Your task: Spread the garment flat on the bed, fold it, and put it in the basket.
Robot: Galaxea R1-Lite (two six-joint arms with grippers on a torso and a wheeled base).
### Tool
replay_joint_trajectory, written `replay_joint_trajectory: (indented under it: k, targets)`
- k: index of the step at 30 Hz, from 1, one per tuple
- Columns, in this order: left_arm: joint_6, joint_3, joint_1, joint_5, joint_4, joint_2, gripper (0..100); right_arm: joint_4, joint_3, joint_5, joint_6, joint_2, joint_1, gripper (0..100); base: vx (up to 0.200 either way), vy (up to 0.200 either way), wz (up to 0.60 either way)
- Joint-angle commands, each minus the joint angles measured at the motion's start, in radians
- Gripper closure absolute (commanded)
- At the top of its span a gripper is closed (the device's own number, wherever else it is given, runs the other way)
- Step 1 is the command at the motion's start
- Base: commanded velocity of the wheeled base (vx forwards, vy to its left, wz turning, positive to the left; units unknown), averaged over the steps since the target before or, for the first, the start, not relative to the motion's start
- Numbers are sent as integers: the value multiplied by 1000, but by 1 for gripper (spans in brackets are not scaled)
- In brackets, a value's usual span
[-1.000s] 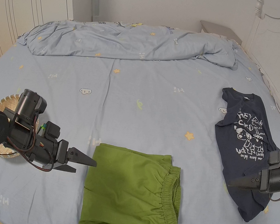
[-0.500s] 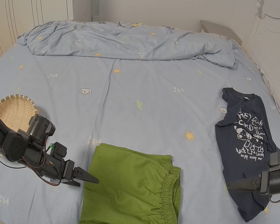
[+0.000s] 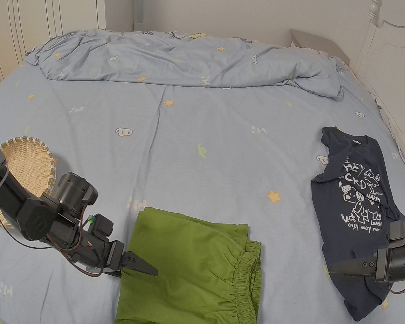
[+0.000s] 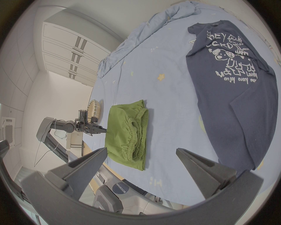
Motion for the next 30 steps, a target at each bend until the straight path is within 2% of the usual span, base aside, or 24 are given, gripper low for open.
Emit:
replay_joint_trajectory:
  k: [1, 4, 8, 11, 24, 25, 30]
  targets:
    - [-79, -46, -77, 6, -31, 79, 0, -2, 9, -1, 0, 5, 1, 0, 0, 0, 0]
    - [-132, -43, -86, 6, -58, 75, 0, -2, 9, 1, 0, 5, 0, 0, 0, 0, 0]
    - [-274, -41, -118, 6, -124, 73, 0, -4, 9, -1, -2, 10, 0, 0, 0, 0, 0]
    - [-336, -39, -144, 5, -144, 81, 0, -4, 9, -1, -2, 16, 0, 0, 0, 0, 0]
    - [-373, -46, -143, 9, -177, 90, 0, -7, 7, -1, -2, 17, -3, 0, 0, 0, 0]
    - [-373, -46, -141, 9, -177, 88, 100, -7, 7, -1, -2, 17, -3, 0, 0, 0, 0]
    - [-375, -9, -135, 37, -175, -5, 100, -7, 9, -1, -3, 28, 1, 0, 0, 0, 0]
